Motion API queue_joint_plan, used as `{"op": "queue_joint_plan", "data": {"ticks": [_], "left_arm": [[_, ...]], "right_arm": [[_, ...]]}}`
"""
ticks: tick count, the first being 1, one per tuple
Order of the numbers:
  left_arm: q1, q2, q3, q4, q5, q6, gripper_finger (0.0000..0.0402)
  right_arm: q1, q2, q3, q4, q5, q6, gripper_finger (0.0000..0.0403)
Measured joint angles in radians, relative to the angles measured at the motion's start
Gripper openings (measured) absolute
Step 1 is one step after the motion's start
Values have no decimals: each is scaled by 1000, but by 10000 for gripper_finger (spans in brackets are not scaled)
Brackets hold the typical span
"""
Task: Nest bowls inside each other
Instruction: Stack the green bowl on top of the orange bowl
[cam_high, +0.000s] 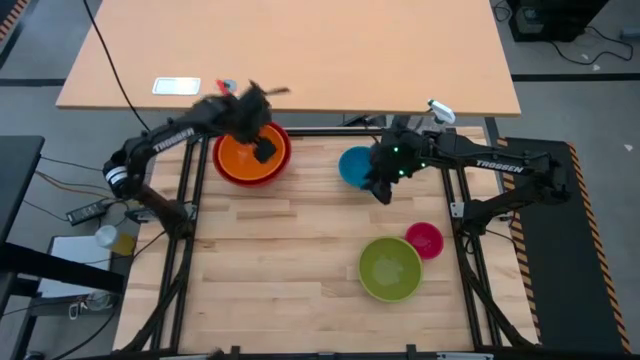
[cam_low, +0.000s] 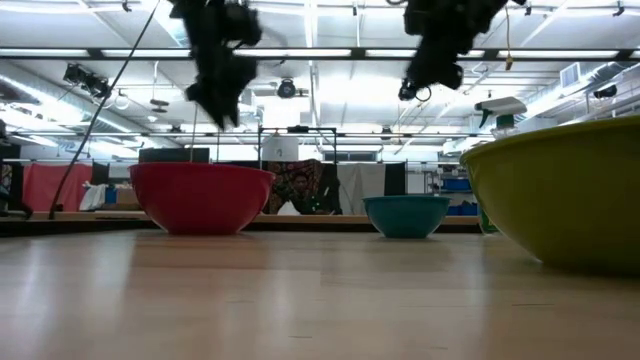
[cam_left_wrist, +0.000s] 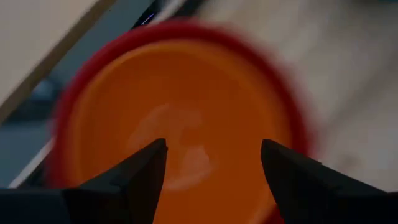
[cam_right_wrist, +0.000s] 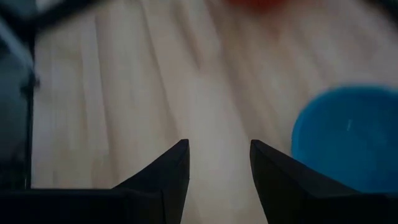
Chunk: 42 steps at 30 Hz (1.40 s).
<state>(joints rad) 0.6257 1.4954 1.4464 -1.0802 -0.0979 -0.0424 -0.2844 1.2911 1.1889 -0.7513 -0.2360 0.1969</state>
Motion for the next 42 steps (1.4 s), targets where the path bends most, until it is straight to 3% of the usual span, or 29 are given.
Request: {"op": "queue_joint_plan", "data": {"ticks": [8,14,25,30,37,42], "left_arm": [[-434,65,0,246,101,-235,265],[-601,174,0,458,157,-456,265],[-723,211,0,518,53,-593,265],[-737,211,0,503,50,-612,265],[-743,164,0,436,45,-612,265],[-740,91,0,373,-24,-570,265]], "right_arm": [[32,0,0,-241,-26,-11,176],[124,-19,-43,-319,-17,22,176],[278,-84,-324,-100,-9,115,176],[342,-83,-383,-86,89,120,176],[394,-83,-433,10,69,173,176],[420,-72,-471,54,87,201,176]]}}
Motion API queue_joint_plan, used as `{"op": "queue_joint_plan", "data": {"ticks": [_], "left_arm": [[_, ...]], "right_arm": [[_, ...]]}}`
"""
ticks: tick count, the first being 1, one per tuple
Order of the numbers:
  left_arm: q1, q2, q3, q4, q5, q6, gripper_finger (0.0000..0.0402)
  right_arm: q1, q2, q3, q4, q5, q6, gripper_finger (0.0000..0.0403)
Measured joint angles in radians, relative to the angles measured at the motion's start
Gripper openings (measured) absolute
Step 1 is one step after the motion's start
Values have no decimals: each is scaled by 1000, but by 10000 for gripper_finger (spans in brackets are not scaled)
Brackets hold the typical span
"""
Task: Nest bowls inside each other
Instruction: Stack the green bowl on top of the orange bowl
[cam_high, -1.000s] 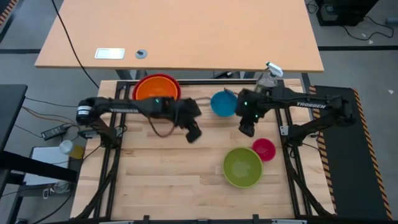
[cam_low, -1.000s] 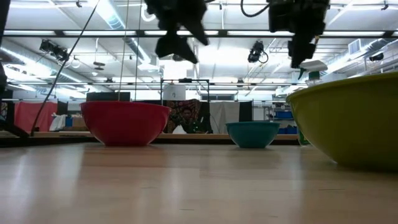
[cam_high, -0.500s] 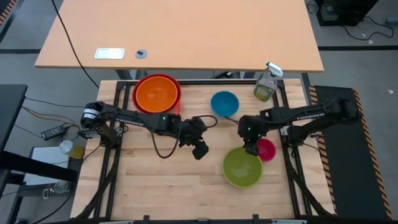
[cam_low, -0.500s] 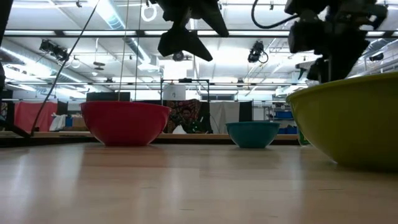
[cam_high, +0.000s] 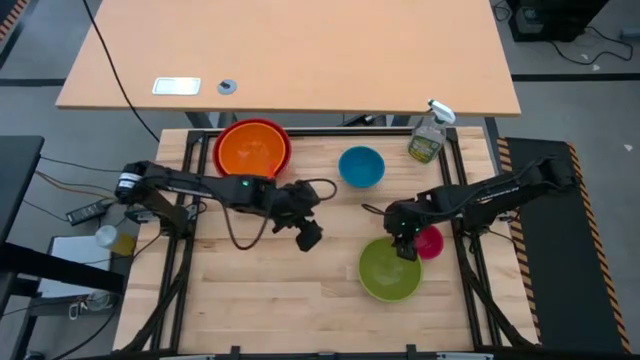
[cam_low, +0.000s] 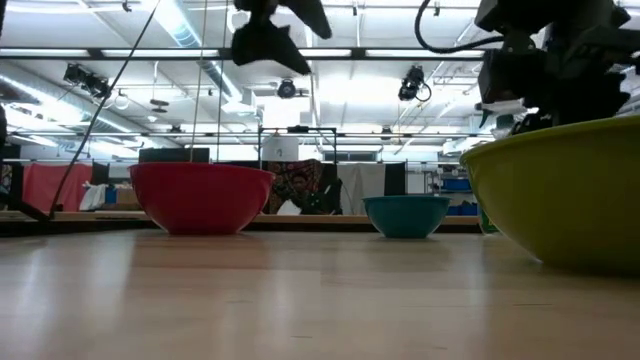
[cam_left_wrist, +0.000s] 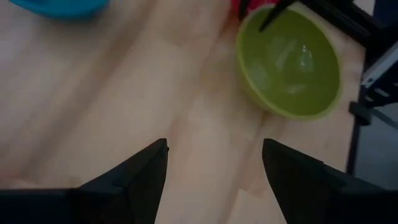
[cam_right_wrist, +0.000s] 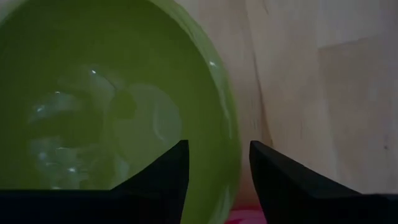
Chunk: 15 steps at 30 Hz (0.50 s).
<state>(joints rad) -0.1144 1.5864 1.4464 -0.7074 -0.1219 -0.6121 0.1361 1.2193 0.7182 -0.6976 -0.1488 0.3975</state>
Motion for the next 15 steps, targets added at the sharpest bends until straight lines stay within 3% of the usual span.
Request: {"op": "queue_joint_plan", "data": {"ticks": [8,15], "left_arm": [[22,-93,0,-59,-92,26,265],[34,-119,0,-80,-94,29,265]], "right_arm": [[12,86,-36,72,28,3,163],[12,151,-36,97,19,7,76]]}}
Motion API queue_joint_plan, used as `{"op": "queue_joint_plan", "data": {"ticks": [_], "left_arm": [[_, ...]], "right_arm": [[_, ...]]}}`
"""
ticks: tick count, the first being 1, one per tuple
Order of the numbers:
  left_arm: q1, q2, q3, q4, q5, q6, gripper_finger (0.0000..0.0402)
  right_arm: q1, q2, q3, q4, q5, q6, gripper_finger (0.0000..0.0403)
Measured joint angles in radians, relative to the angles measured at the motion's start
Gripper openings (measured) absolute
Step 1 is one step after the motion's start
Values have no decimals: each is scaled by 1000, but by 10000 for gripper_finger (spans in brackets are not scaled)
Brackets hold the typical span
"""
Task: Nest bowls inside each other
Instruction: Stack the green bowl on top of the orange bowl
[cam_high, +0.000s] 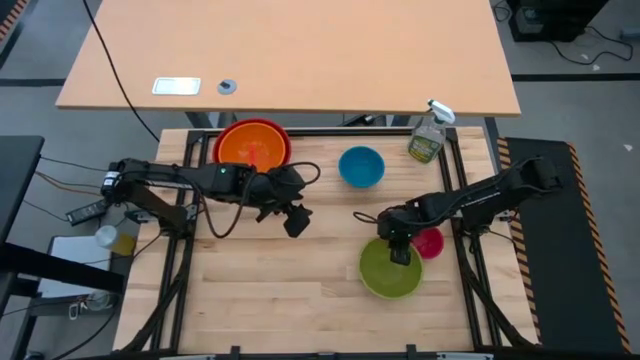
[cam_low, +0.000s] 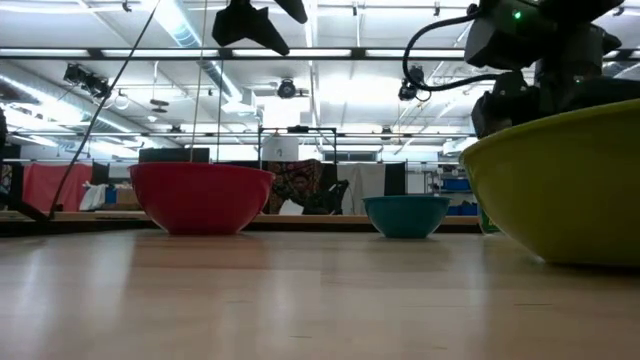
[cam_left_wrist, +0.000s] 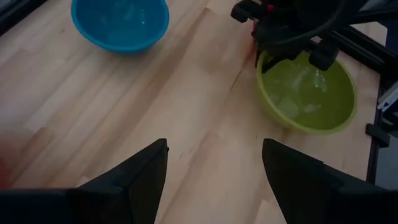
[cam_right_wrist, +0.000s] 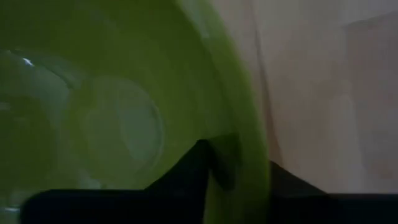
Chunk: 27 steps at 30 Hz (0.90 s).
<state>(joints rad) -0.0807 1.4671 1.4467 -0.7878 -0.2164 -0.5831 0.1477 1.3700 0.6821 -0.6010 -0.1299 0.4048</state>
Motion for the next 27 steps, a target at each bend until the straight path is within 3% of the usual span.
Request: {"op": "queue_joint_plan", "data": {"ticks": [4,17,22,27], "left_arm": [[0,-3,0,-2,0,1,265],[3,-39,-1,38,-18,85,265],[-13,-124,0,95,-121,162,265],[-12,-208,0,24,-238,187,265]], "right_arm": [[0,12,4,18,-63,15,19],[-41,18,108,0,-85,34,17],[-141,31,230,49,-92,-36,16],[-269,118,389,80,-96,-127,20]]}}
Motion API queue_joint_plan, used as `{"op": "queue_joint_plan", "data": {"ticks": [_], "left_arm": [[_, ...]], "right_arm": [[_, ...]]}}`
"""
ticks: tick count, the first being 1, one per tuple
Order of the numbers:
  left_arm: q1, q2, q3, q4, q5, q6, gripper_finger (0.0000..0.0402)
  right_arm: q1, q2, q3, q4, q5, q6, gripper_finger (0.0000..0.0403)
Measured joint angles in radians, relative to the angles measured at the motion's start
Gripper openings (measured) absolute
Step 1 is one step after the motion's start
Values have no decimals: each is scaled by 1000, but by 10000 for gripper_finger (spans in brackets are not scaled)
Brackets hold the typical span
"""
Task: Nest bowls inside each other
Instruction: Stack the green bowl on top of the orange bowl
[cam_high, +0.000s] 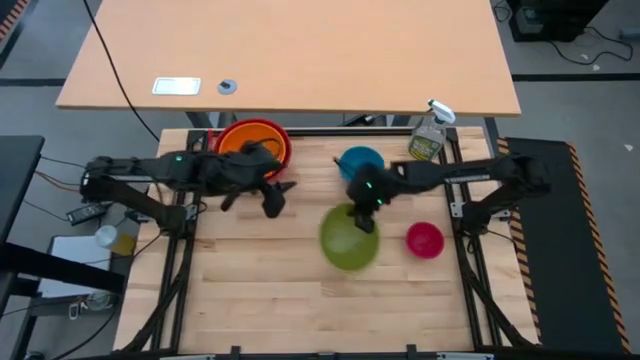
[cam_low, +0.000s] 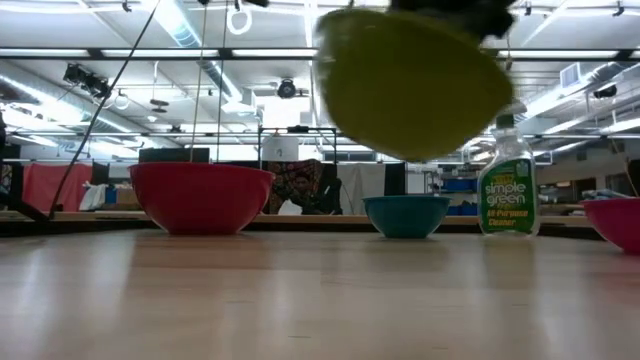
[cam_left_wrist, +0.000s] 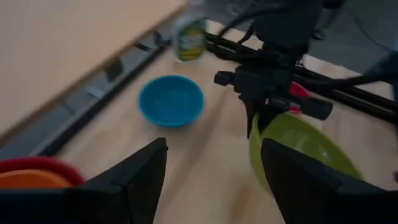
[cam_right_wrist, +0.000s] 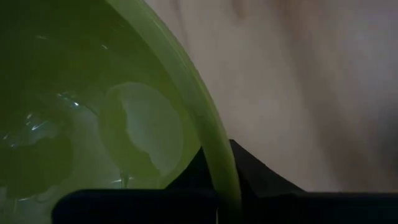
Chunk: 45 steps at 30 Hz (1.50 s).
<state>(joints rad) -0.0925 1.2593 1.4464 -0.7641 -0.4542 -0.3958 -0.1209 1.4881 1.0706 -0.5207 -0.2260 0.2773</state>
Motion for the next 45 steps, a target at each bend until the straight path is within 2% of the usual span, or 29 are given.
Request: {"op": "queue_joint_plan", "data": {"ticks": [7,17,21,26,31,35,40,43,45], "left_arm": [[6,-100,0,-101,-78,-14,265],[6,-177,0,-199,-131,-113,265],[6,-181,0,-199,-134,-113,265],[6,-181,0,-224,-134,-111,265],[6,-180,0,-313,-135,-171,265],[6,-180,0,-496,-155,-336,265],[75,-180,0,-725,-192,-540,258],[153,-180,0,-747,-209,-552,247],[223,-171,0,-746,-183,-526,239]], "right_arm": [[-104,266,358,10,-44,-142,24],[-206,623,895,19,-113,-155,26],[-228,753,1076,17,-114,-140,27],[-252,897,1267,31,-65,-138,27],[-279,977,1266,193,-32,-36,28],[-300,1026,1266,258,-2,35,28],[-313,1023,1265,210,-2,70,28],[-310,986,1265,162,42,59,28],[-307,953,1265,129,63,40,28]]}}
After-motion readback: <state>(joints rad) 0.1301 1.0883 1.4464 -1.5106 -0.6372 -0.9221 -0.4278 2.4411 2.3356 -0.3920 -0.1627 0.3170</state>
